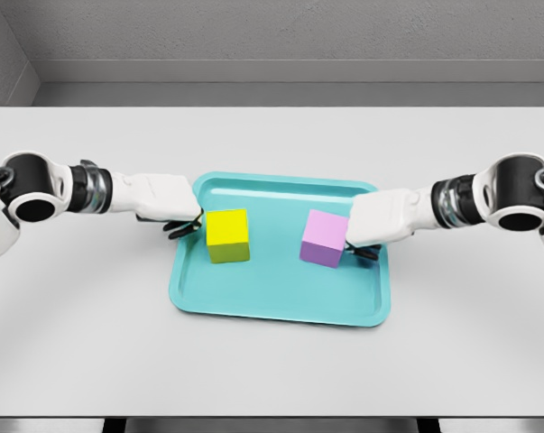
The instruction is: Push two cubes
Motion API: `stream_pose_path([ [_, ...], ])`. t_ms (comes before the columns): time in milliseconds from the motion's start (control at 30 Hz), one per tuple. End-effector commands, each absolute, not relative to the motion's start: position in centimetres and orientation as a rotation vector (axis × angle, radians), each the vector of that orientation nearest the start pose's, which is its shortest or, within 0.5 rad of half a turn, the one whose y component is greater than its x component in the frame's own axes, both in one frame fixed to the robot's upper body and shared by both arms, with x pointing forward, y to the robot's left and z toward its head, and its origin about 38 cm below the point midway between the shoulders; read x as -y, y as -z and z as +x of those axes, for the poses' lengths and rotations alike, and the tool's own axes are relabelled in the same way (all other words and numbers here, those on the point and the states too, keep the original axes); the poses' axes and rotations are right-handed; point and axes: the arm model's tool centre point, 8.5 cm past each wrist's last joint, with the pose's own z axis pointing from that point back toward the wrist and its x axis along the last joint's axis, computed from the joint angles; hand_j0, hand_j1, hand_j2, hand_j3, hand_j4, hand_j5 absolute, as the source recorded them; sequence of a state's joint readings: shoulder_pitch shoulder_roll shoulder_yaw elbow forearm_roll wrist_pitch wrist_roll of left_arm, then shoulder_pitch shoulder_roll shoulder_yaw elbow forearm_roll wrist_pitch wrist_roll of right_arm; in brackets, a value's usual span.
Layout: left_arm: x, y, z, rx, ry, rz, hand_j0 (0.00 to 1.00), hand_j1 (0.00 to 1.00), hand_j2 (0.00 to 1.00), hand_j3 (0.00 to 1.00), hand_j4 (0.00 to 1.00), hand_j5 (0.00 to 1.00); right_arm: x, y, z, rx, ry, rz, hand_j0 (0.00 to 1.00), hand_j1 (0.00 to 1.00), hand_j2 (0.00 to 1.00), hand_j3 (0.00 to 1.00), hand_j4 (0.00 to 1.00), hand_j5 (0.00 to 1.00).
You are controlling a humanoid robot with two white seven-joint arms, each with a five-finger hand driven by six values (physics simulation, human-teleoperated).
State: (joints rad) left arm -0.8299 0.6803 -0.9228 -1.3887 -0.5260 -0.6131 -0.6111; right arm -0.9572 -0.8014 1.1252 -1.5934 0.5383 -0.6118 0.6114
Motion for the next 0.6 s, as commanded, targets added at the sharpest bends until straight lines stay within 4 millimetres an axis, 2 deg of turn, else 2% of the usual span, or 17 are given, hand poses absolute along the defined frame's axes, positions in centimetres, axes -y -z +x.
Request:
stream_pose_path([
  [0, -21.4, -17.1, 44.8, -1.542, -3.163, -0.361, 0.0, 0.0, 0.0, 0.0, 0.0, 0.0, 20.3, -19.6, 41.0, -1.264, 3.05, 0.327, 0.16, 0.16, 0.16, 0.16, 0.16, 0.16],
  [133, -21.1, -16.9, 44.9, -1.531, -3.162, -0.364, 0.0, 0.0, 0.0, 0.0, 0.0, 0.0, 18.6, -19.5, 41.0, -1.287, 3.015, 0.295, 0.16, 0.16, 0.16, 0.16, 0.16, 0.16],
  [267, -20.5, -16.8, 44.8, -1.542, -3.15, -0.348, 0.0, 0.0, 0.0, 0.0, 0.0, 0.0, 17.7, -19.0, 41.4, -1.282, 3.017, 0.275, 0.16, 0.16, 0.16, 0.16, 0.16, 0.16],
  [433, -19.9, -16.4, 45.1, -1.559, -3.153, -0.331, 0.0, 0.0, 0.0, 0.0, 0.0, 0.0, 18.8, -20.2, 42.1, -1.276, 3.023, 0.34, 0.2, 0.2, 0.2, 0.2, 0.2, 0.2],
  [567, -19.7, -16.3, 45.2, -1.566, -3.152, -0.324, 0.0, 0.0, 0.0, 0.0, 0.0, 0.0, 20.3, -19.8, 42.0, -1.254, 3.061, 0.349, 0.27, 0.27, 0.27, 0.27, 0.27, 0.27],
])
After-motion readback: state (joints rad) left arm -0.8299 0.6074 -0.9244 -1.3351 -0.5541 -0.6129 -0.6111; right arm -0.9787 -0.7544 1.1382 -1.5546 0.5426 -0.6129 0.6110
